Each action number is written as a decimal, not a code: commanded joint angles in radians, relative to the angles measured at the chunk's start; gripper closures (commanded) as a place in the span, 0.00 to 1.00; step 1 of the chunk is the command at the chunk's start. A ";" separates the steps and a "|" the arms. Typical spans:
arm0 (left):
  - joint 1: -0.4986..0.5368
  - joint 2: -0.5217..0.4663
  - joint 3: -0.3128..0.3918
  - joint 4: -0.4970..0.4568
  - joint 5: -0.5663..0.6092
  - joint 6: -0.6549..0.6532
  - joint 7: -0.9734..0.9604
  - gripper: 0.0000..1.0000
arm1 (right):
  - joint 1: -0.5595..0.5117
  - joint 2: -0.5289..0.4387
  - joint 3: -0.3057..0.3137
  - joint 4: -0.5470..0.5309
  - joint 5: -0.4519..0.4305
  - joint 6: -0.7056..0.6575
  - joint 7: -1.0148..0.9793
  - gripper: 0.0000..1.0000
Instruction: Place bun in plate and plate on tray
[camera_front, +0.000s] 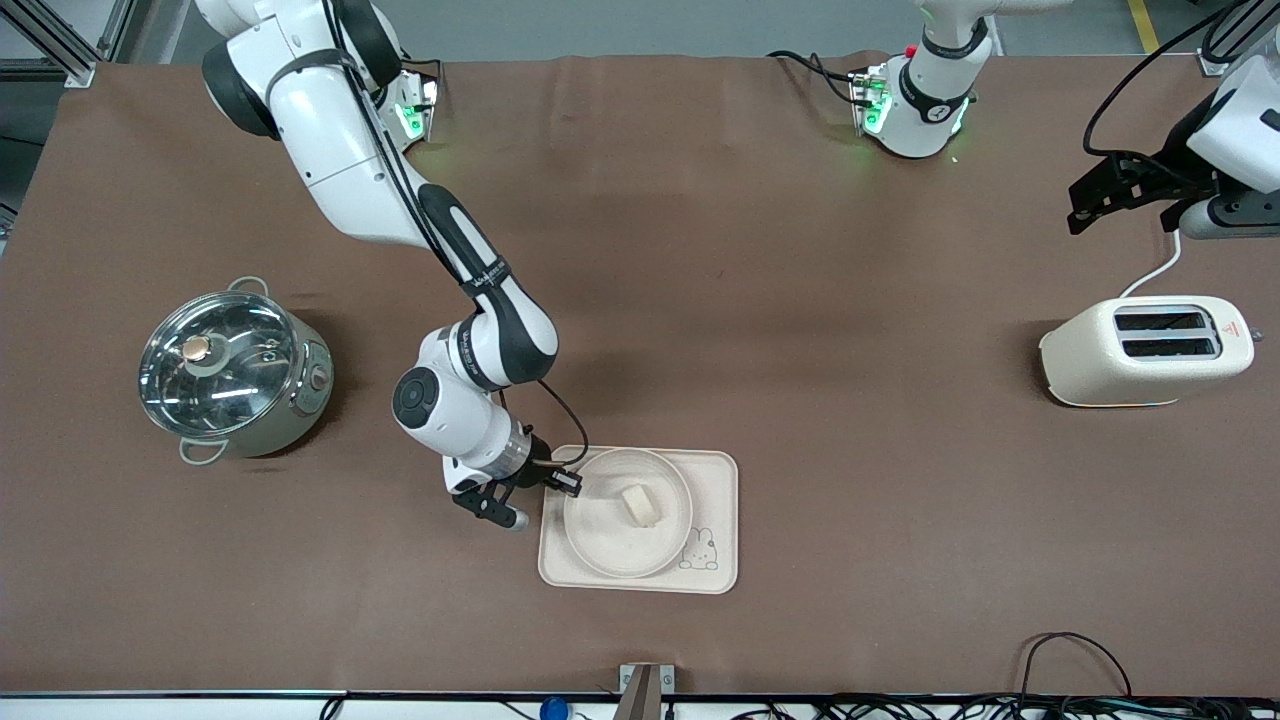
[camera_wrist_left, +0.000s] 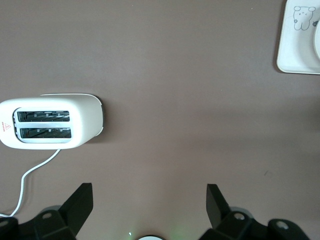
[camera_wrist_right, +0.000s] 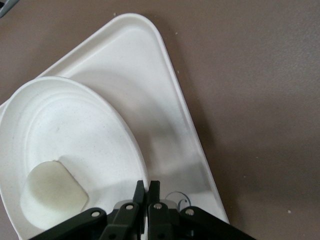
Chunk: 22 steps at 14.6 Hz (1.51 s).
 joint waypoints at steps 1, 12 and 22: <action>0.005 -0.012 0.002 0.016 0.001 0.001 0.006 0.00 | -0.002 0.014 0.008 0.025 -0.015 -0.010 0.009 0.97; 0.006 -0.011 0.007 0.031 0.004 -0.005 0.004 0.00 | -0.013 -0.041 0.012 0.019 0.008 -0.039 0.081 0.18; 0.003 0.000 0.006 0.031 0.004 0.021 0.001 0.00 | -0.008 -0.488 -0.057 -0.389 -0.092 -0.261 0.102 0.00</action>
